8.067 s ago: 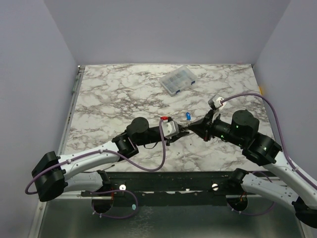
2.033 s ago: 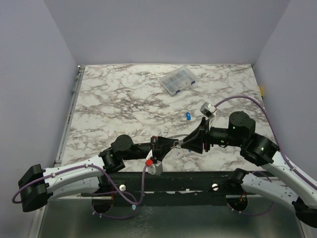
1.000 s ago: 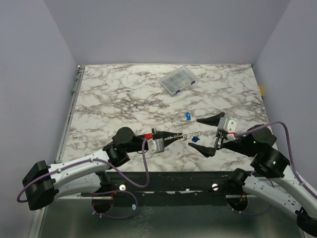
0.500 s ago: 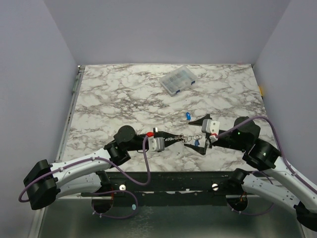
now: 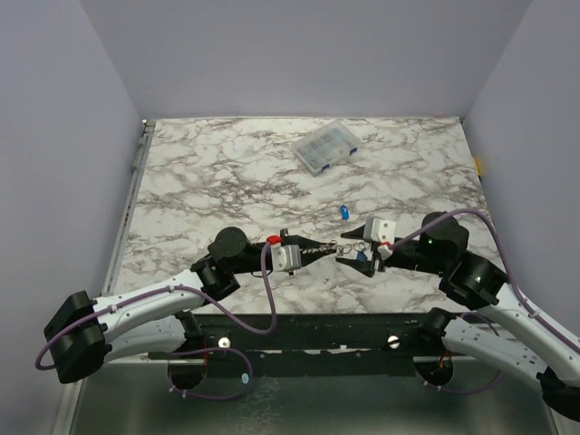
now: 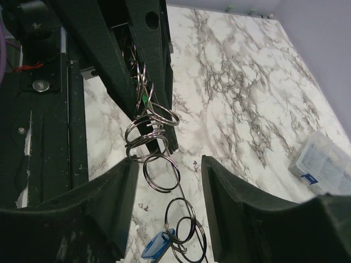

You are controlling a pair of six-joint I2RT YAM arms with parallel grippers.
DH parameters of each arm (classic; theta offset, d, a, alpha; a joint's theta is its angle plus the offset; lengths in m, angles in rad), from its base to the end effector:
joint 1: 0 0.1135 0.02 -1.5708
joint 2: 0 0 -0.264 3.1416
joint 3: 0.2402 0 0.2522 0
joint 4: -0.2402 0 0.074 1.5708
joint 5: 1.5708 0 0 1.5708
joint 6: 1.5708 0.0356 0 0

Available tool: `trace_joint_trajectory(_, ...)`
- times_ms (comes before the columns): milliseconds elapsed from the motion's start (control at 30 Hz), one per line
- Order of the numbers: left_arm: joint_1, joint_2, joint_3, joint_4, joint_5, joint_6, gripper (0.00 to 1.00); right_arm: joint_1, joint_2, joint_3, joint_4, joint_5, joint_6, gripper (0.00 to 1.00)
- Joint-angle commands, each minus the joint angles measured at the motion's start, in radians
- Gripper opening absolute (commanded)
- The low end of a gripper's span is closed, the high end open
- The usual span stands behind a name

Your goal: Put the keys on the keyring

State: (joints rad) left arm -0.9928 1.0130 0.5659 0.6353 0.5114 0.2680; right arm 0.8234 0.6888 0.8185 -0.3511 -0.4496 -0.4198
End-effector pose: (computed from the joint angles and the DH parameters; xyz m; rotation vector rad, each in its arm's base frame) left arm 0.1112 -0.2024 0.3053 1.1884 0.8745 -0.9467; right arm 0.0939 0.1241 0.3492 -1.3108 1.2667 0.6892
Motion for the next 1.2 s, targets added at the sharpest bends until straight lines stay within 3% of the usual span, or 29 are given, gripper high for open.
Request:
trace_joint_trajectory(0, 0.008, 0.001, 0.028, 0.063, 0.0, -0.036, 0.0, 0.006, 0.015, -0.018, 0.036, -0.011, 0.0, 0.54)
trace_joint_trajectory(333, 0.012, 0.012, 0.028, 0.073, 0.022, -0.048, 0.0, 0.013, 0.014, -0.056, 0.157, -0.041, 0.035, 0.39)
trace_joint_trajectory(533, 0.011, 0.019, 0.028, 0.073, 0.042, -0.049, 0.0, 0.013, -0.029, -0.091, 0.259, -0.037, 0.065, 0.18)
trace_joint_trajectory(767, 0.011, 0.041, 0.028, 0.073, 0.067, -0.055, 0.0, 0.013, -0.097, -0.175, 0.517, -0.1, 0.203, 0.16)
trace_joint_trajectory(867, 0.01, 0.046, 0.028, 0.071, 0.097, -0.055, 0.0, 0.013, -0.115, -0.2, 0.572, -0.091, 0.232, 0.08)
trace_joint_trajectory(933, 0.013, 0.034, 0.027, 0.046, 0.119, -0.046, 0.13, 0.013, -0.122, -0.193, 0.553, -0.079, 0.221, 0.02)
trace_joint_trajectory(1033, 0.017, -0.015, 0.062, -0.123, 0.143, 0.059, 0.49, 0.013, -0.112, -0.149, 0.438, -0.063, 0.171, 0.01)
trace_joint_trajectory(1167, 0.016, -0.077, 0.127, -0.3, 0.02, 0.087, 0.67, 0.013, -0.105, -0.106, 0.297, -0.026, 0.132, 0.01)
